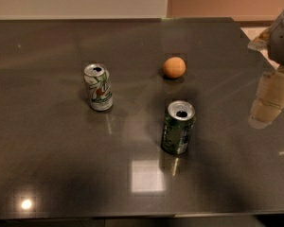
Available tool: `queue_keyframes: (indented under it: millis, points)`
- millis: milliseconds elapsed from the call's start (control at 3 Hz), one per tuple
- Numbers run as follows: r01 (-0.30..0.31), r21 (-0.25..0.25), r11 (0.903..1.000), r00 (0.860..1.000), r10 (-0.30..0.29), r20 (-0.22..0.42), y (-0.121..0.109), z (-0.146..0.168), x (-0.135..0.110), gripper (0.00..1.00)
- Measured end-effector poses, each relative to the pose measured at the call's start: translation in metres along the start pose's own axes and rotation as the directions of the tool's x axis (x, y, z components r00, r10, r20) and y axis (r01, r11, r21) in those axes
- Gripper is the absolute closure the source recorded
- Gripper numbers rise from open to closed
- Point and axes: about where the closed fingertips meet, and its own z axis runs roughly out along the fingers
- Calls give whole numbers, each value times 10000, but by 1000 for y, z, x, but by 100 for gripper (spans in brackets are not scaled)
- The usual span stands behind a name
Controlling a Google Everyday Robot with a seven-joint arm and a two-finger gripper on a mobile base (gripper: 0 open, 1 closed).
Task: Move green can near 7up can
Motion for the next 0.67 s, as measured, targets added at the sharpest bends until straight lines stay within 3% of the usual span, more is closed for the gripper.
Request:
queue_keyframes:
  millis: [667]
  points:
    - [234, -364, 9991, 9984, -214, 521, 6, 1, -11, 0]
